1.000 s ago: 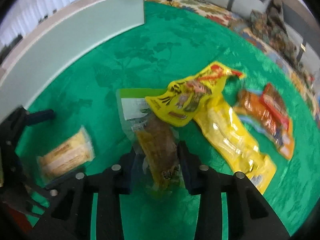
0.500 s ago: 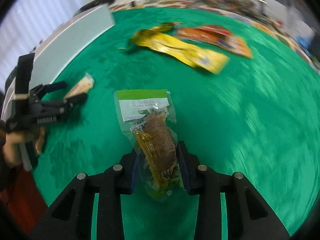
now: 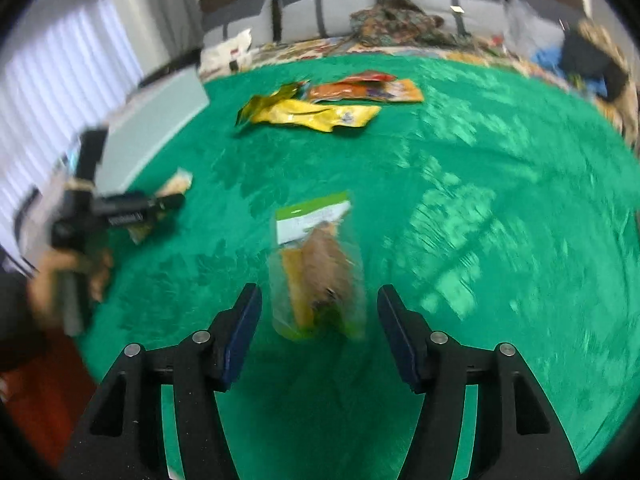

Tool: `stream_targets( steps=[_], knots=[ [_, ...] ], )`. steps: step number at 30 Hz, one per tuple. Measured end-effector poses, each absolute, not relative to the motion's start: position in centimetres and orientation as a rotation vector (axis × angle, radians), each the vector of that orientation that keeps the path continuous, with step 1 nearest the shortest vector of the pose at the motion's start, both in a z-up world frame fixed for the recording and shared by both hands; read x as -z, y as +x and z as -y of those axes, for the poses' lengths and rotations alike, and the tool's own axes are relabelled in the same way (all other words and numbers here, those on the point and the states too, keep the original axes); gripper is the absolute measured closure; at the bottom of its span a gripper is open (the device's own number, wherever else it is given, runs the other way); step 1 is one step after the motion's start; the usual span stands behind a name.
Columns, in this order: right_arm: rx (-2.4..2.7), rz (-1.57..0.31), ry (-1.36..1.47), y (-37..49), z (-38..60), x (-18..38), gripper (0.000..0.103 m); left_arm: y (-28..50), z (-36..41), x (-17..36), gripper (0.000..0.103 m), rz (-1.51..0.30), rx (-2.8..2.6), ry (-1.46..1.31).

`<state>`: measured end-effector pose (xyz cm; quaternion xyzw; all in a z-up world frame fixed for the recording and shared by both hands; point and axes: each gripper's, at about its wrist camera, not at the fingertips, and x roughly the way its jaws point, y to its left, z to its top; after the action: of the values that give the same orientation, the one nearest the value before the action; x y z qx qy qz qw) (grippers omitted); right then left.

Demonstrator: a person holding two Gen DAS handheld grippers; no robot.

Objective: Organize snacks
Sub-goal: 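Grasp the green-labelled pouch with the right tool and lift it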

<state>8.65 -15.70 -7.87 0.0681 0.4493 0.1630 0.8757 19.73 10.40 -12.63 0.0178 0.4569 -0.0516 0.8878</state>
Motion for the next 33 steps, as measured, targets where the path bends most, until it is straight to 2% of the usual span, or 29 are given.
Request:
stream_targets(
  steps=[5,12,19,27,33],
  knots=[
    [-0.363,-1.010,0.197,9.6,17.3,7.8,0.037,19.8,-10.4,12.7,0.000,-0.950,0.107,0.037],
    [-0.432,-1.093,0.006,12.3,11.3,8.2,0.037,19.9,-10.4,12.7,0.000,-0.950,0.107,0.037],
    [-0.355,-1.138,-0.075,12.9,9.9,9.9,0.037,19.9,-10.4,12.6,0.000,-0.950,0.107,0.037],
    [-0.339,-1.108,-0.180,12.4,8.0,10.2,0.024,19.9,-10.4,12.7,0.000,-0.950,0.107,0.037],
    [-0.315,-1.080,-0.145,12.3,7.9,10.2,0.021,20.0,-10.4,12.7,0.000,-0.950,0.107,0.038]
  ],
)
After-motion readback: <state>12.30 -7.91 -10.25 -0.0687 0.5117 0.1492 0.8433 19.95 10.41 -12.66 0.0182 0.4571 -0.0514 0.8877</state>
